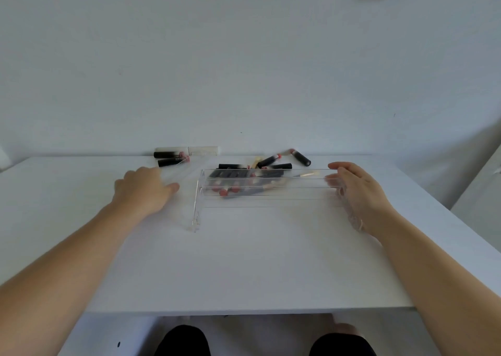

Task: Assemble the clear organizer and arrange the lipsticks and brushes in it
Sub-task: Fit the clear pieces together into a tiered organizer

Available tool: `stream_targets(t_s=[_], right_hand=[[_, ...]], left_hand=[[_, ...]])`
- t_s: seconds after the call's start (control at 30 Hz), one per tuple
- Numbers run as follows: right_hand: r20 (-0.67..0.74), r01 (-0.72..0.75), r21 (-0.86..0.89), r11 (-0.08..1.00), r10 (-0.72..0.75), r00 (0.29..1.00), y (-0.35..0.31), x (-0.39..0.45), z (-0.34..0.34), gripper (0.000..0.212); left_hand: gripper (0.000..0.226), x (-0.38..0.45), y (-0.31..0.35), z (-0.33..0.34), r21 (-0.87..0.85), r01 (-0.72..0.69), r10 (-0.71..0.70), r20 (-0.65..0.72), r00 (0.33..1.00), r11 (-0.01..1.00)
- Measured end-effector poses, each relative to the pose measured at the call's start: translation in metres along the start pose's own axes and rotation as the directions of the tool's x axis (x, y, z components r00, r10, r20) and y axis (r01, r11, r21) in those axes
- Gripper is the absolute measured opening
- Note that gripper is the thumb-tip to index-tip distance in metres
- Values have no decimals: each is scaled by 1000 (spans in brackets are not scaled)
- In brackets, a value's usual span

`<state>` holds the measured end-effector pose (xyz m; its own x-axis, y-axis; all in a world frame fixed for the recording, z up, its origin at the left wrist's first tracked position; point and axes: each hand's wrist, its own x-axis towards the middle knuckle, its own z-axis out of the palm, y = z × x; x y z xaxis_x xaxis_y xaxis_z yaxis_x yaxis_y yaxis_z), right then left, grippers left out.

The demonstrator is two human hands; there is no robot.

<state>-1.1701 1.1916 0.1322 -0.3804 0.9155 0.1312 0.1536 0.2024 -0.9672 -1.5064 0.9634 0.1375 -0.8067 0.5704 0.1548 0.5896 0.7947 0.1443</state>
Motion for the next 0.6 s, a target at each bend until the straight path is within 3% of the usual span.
stream_targets(t_s=[0.07,0.2,0.3,0.47,0.6], right_hand=[[6,2,12,1000,-2,1000,2,1,0,25],[14,6,39,999,-7,1000,5,4,0,26],[27,6,48,999,-7,1000,6,5,-1,28],[28,-11,76,997,9,1000,5,4,0,32],[45,-23,97,995,19,999,2,1,-1,57]], left_hand=[[34,2,-8,6,-86,-6,5,-13,1000,996],[49,4,-17,2,-392,51,-44,26,999,919],[42,0,-19,-6,-525,18,-36,-24,999,851],[22,-32,-1,-28,-576,-251,133,-239,962,778],[31,-64,32,-44,-525,-545,428,-338,838,653]])
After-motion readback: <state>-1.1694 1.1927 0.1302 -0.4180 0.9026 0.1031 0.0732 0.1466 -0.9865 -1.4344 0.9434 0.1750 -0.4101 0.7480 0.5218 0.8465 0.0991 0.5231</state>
